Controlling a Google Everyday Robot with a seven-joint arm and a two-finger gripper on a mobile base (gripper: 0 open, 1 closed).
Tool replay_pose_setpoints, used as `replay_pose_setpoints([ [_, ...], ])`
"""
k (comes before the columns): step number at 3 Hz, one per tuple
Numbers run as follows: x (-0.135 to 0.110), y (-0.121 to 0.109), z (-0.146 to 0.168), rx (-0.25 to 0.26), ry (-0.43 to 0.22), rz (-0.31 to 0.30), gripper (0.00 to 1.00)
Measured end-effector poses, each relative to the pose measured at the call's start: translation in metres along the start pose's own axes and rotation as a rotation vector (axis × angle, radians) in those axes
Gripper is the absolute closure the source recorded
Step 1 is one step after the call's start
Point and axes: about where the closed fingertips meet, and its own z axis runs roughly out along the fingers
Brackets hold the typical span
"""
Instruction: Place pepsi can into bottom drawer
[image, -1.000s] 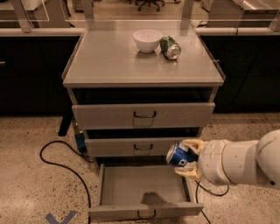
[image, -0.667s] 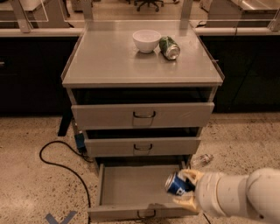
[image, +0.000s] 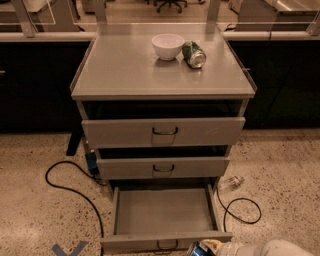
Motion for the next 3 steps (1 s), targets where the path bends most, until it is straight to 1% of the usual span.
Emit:
replay_pose_setpoints([
  [1,0.004,-0.001,0.009,0.001,-0.001,0.001,1.0],
  [2,-0.014,-0.019,0.043,0.013,-0.036,-0.043,1.0],
  [3,-0.053,-0.061,0.076,0.062,-0.074,-0.06,1.0],
])
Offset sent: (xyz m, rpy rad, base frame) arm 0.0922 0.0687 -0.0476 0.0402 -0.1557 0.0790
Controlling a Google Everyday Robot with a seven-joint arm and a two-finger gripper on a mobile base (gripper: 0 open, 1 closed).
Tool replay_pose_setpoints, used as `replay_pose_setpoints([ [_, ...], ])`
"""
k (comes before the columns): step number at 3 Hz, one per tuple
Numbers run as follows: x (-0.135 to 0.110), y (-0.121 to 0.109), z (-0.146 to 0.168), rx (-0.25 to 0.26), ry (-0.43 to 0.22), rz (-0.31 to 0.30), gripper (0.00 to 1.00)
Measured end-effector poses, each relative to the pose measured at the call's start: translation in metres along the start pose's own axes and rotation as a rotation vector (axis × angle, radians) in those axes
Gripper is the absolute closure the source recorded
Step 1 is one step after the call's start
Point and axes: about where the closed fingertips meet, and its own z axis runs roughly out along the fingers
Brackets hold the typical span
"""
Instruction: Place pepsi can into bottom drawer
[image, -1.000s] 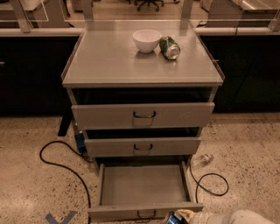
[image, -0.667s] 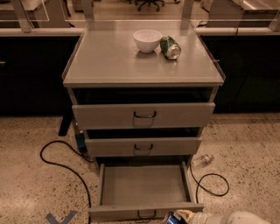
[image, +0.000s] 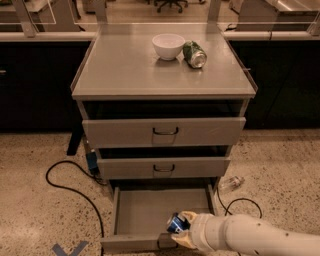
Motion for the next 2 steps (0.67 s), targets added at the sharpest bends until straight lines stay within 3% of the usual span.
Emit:
replay_pose_setpoints([
  [1,-0.0236,0.0073,0.019,-0.042,-0.007,-0.053,1.0],
  [2,-0.0236,0.0073,0.0191,-0.042,-0.007,-0.053,1.0],
])
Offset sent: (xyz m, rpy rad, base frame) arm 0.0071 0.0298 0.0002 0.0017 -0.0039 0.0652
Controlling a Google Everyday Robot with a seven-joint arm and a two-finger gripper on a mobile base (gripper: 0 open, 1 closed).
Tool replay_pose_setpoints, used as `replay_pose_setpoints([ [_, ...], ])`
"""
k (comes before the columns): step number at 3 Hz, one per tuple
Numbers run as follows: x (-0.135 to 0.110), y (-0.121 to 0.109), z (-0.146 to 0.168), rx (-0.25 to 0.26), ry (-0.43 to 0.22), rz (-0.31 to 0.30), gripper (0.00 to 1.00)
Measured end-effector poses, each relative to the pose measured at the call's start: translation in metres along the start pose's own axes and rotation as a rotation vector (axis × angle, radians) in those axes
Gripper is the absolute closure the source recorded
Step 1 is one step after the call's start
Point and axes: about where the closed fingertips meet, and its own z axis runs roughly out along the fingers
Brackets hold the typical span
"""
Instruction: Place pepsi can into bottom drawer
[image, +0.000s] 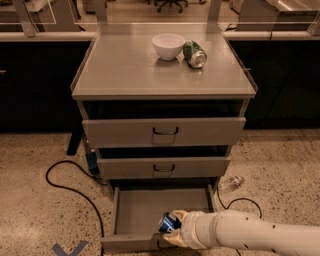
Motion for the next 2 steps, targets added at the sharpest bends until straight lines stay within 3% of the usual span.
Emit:
replay_pose_setpoints([
  [1,0.015,-0.01,0.024,-0.012,0.027,0.014,1.0],
  [2,0.046,-0.051,0.081,0.004,0.069,0.058,1.0],
])
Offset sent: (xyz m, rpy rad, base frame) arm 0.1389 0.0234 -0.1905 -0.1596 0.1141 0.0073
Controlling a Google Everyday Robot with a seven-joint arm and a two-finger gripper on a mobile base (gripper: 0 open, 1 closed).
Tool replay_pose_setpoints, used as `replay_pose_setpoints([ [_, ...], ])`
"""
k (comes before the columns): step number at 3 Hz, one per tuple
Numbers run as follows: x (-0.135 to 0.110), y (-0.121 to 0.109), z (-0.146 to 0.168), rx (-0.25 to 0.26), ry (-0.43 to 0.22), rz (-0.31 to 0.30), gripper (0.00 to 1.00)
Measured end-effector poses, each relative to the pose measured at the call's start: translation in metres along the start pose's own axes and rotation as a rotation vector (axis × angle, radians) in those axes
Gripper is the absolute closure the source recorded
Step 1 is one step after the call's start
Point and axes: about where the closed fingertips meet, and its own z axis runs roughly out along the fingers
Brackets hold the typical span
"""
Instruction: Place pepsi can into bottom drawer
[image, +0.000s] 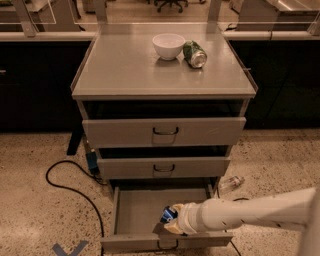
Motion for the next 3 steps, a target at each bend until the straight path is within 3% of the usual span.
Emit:
replay_pose_setpoints([
  [1,0.018,-0.006,0.019,-0.021,0.057,-0.011,1.0],
  [3,0.026,-0.014,0.032,-0.021,0.067,0.001,1.0],
])
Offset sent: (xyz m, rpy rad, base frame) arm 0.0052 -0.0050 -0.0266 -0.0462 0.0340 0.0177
